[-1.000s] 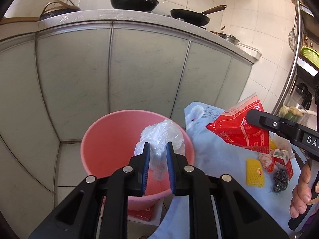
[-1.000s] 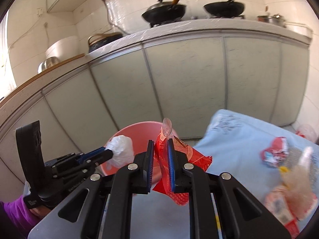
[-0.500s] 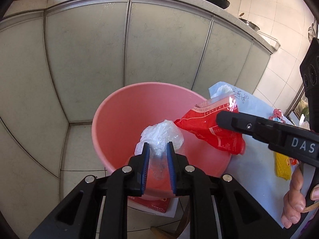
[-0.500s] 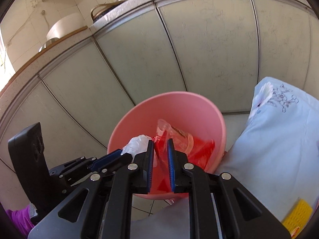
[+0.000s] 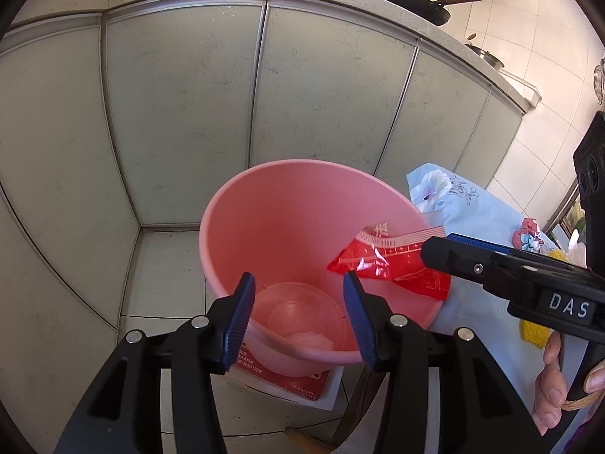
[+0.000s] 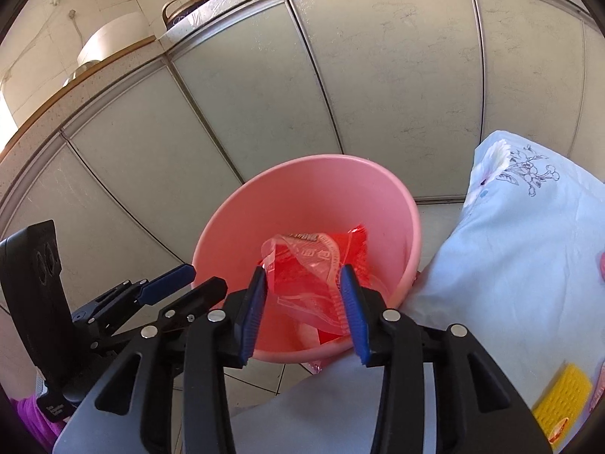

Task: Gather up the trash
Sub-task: 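Move both open tools back over the table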

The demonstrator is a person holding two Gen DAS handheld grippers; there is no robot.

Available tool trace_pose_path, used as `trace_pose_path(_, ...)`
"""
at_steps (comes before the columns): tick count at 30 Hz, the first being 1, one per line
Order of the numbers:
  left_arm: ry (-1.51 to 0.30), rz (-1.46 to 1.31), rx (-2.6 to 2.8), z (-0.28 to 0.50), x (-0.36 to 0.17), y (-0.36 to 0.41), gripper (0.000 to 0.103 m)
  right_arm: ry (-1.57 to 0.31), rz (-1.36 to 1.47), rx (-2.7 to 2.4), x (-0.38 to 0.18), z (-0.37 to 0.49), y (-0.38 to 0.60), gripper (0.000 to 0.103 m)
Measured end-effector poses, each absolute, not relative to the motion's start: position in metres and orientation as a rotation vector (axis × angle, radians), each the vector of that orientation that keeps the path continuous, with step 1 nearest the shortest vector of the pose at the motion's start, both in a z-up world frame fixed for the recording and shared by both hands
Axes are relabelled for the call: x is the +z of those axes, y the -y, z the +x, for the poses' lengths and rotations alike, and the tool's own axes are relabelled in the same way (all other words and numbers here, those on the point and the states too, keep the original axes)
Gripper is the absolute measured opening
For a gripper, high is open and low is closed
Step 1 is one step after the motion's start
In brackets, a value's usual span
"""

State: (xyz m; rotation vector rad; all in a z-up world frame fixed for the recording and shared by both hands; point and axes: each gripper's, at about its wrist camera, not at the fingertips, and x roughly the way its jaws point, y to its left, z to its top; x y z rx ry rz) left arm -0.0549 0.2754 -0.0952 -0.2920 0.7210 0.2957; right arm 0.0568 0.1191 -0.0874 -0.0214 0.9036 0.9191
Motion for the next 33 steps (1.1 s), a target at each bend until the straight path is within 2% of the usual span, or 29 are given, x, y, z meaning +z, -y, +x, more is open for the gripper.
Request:
trace_pose_path(16,-0.647,-0.265,0.204,-0.075,-0.056,-0.245,0.049,-0.786,-0.047,0.844,-0.051,0.023,-0.068,0.041)
trace_pose_path(26,-0.632,-0.215,0.017,-0.065,-0.038,-0.175,0.049,-0.663,-0.087,0.666,-0.030,-0.017,0.022,0.041)
trace_pose_path(33,-0.663,-0.188,-0.093,-0.056,-0.038,-0.126,0.049,-0.640,-0.011,0.499,-0.029,-0.029,0.101,0.041)
